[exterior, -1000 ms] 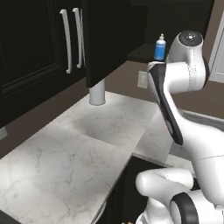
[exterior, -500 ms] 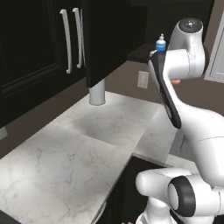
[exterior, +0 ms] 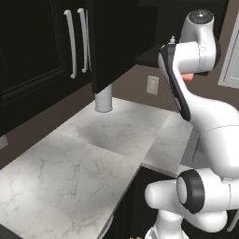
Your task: Pick up the bar soap and soap dispenser from the sink, and place them back in the cabinet, and close the cabinet door.
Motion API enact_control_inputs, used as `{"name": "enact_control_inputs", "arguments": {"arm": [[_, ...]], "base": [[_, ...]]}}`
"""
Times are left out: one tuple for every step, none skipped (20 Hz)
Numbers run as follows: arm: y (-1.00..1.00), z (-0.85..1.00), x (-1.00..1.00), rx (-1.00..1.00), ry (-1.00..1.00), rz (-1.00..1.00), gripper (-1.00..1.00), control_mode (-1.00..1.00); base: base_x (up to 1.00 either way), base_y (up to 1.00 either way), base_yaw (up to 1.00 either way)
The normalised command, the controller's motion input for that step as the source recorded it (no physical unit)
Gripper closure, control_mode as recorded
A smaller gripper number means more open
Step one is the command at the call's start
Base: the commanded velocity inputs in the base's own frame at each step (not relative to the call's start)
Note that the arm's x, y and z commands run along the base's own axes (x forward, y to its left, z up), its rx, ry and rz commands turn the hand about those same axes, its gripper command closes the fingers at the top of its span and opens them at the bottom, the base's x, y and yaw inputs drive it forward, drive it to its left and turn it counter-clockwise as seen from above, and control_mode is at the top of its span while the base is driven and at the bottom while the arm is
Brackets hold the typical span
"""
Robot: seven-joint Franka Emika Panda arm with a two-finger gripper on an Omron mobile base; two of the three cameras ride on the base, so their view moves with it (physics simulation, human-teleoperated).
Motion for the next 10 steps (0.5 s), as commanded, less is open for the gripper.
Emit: {"name": "enact_control_inputs", "arguments": {"arm": [[-0.16, 0.11, 0.29, 0.0, -0.01, -0.03, 1.0, -1.0], [-0.17, 0.11, 0.29, 0.0, -0.01, -0.03, 1.0, -1.0], [-0.17, 0.11, 0.29, 0.0, -0.01, -0.03, 1.0, -1.0], [-0.15, 0.11, 0.3, 0.0, -0.01, -0.03, 1.0, -1.0], [-0.14, 0.09, 0.33, 0.0, 0.0, -0.02, 1.0, -1.0], [-0.09, 0.04, 0.35, 0.0, 0.0, -0.01, 1.0, -1.0], [-0.06, 0.01, 0.37, 0.0, 0.0, -0.01, 1.0, -1.0], [-0.05, 0.0, 0.37, 0.0, 0.0, -0.01, 1.0, -1.0], [-0.05, 0.0, 0.34, 0.0, 0.0, -0.01, 1.0, -1.0], [-0.05, 0.0, 0.31, 0.0, 0.0, -0.01, 1.0, -1.0]], "base": [[0.0, 0.0, 0.0], [0.0, 0.0, 0.0], [0.0, 0.0, 0.0], [0.0, 0.0, 0.0], [0.0, 0.0, 0.0], [0.0, 0.0, 0.0], [0.0, 0.0, 0.0], [0.0, 0.0, 0.0], [0.0, 0.0, 0.0], [0.0, 0.0, 0.0]]}}
